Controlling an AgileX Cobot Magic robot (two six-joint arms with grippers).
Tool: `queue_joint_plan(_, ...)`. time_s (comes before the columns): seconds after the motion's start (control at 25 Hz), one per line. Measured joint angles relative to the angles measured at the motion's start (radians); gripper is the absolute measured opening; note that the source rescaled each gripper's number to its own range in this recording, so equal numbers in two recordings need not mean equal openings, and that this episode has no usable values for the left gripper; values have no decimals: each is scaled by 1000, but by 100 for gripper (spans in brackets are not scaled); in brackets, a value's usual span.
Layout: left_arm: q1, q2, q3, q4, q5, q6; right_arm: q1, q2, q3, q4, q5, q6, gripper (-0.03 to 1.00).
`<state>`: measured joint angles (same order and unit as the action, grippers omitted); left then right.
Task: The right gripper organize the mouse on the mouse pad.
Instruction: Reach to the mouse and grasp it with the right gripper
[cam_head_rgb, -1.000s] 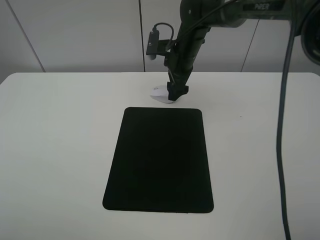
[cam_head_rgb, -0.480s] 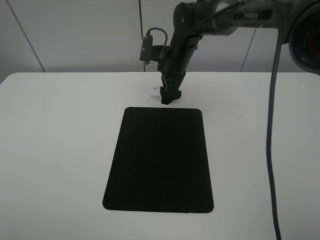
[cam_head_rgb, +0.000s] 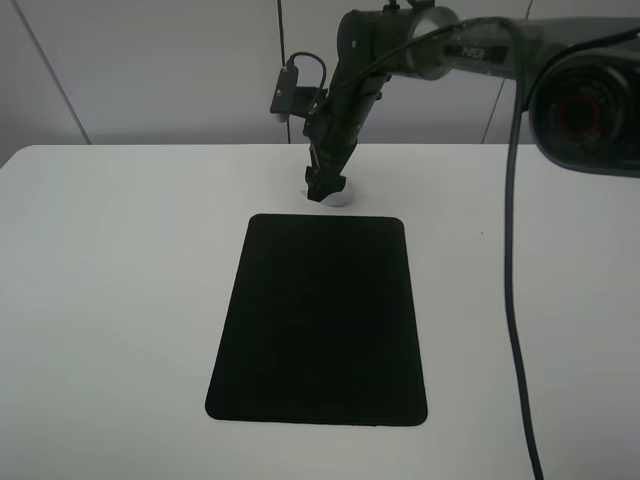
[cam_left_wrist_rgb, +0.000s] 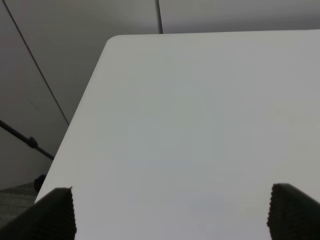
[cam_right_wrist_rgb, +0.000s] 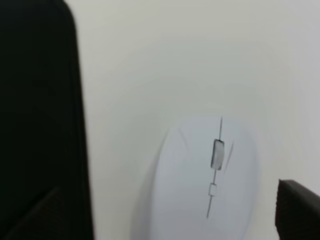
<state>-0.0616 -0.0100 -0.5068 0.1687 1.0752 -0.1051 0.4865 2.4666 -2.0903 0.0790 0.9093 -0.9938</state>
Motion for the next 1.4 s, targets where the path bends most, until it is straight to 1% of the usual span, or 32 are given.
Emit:
queue_joint_plan(0.2, 0, 0, 0, 0, 0, 0, -25, 31, -8, 17, -2, 5, 100)
queue_joint_plan(0.68, 0, 0, 0, 1, 0, 0, -64, 69, -11, 105, -98, 5, 100)
queue_joint_plan(1.12, 0, 0, 0, 1, 0, 0, -73, 106, -16, 138, -118, 6, 100)
queue_joint_plan(1.16, 0, 0, 0, 1, 0, 0, -73, 106, -16, 139, -118, 7, 96)
queue_joint_plan(1.2, 0, 0, 0, 1, 0, 0, -73, 107, -16, 141, -118, 8, 86)
queue_joint_plan(1.24, 0, 0, 0, 1, 0, 0, -73, 107, -16, 141, -118, 8, 67)
queue_joint_plan(1.28, 0, 0, 0, 1, 0, 0, -73, 109, -16, 141, -119, 8, 41)
queue_joint_plan(1.32, 0, 0, 0, 1, 0, 0, -73, 110, -16, 141, -119, 9, 7)
queue_joint_plan(1.36, 0, 0, 0, 1, 0, 0, -73, 110, -16, 140, -119, 9, 11)
queue_joint_plan(1.4, 0, 0, 0, 1, 0, 0, -73, 110, -16, 139, -117, 9, 11)
